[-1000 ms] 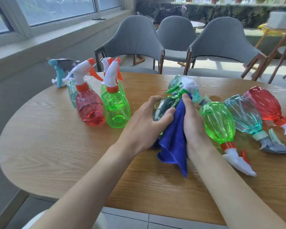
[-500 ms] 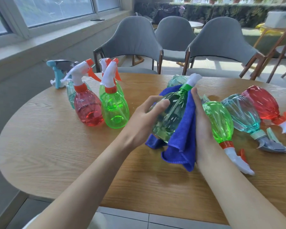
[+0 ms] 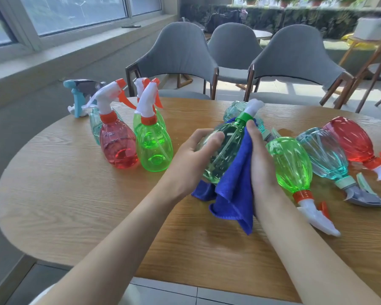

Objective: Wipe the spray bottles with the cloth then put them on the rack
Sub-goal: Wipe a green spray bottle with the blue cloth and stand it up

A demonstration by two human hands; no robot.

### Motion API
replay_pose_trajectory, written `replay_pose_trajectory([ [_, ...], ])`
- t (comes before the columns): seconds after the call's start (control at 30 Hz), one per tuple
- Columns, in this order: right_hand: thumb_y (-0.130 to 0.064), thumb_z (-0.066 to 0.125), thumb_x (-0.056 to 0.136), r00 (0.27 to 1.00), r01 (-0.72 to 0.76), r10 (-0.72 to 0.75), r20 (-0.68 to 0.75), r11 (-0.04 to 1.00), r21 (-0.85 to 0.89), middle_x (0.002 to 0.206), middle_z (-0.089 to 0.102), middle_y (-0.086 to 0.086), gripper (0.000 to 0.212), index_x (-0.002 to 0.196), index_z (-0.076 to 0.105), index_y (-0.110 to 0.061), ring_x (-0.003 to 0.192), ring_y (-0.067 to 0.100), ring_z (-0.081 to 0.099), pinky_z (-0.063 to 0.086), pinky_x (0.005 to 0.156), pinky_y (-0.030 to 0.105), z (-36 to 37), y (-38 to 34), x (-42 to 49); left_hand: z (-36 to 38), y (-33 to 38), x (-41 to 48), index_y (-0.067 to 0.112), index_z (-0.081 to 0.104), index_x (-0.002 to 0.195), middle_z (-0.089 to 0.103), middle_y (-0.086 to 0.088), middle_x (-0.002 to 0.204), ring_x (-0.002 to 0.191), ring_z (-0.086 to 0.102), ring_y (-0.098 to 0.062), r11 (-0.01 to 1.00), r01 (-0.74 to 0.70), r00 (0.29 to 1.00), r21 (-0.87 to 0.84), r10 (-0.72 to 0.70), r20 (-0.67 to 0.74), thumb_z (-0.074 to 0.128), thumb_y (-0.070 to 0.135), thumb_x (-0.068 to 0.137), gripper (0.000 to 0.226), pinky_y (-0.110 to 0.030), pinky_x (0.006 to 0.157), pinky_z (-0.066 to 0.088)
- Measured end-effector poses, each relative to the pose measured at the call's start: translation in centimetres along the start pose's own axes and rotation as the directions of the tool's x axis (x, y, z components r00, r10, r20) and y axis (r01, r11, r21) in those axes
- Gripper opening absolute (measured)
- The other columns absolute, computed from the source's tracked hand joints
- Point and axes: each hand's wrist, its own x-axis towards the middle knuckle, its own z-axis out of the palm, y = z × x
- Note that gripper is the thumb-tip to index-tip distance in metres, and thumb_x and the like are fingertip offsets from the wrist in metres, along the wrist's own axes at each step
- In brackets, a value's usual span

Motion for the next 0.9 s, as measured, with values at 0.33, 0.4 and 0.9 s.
replay_pose_trajectory([
  [0.33,-0.081,0.046,0.094,0.977,0.213,-0.193,0.091,0.853,-0.476,0.16,0.048,-0.011,0.074,0.158,0.037,-0.044,0.154,0.01,0.037,0.028,0.128,0.05,0.9,3.5,-0.3,0.1,-0.1,0.5,0.038,0.056,0.129,0.074,0.015,0.102,0.092,0.069,0.002,0.977,0.01,0.989,0.212,0.022,-0.149,0.057,0.061,0.103,0.034,-0.026,0.083,0.051],
  [0.4,-0.079,0.047,0.096,0.974,0.225,-0.201,0.102,0.858,-0.463,0.155,0.053,-0.009,0.066,0.153,0.042,-0.046,0.15,0.012,0.044,0.032,0.126,0.051,0.8,3.4,0.0,-0.1,-0.3,0.6,0.037,0.057,0.129,0.075,0.013,0.101,0.09,0.071,0.0,0.984,-0.008,0.989,0.177,0.034,-0.143,0.057,0.062,0.103,0.036,-0.027,0.083,0.054],
  [0.9,-0.059,0.031,0.111,0.978,0.165,-0.208,-0.015,0.816,-0.554,0.166,0.036,-0.007,0.065,0.166,0.022,-0.026,0.155,0.01,0.03,0.023,0.124,0.027,1.1,1.2,-1.1,1.5,-0.5,0.1,0.037,0.046,0.144,0.052,0.011,0.136,0.105,0.05,0.029,0.94,-0.153,0.97,0.305,0.202,-0.138,0.051,0.059,0.106,0.045,0.005,0.086,0.034],
])
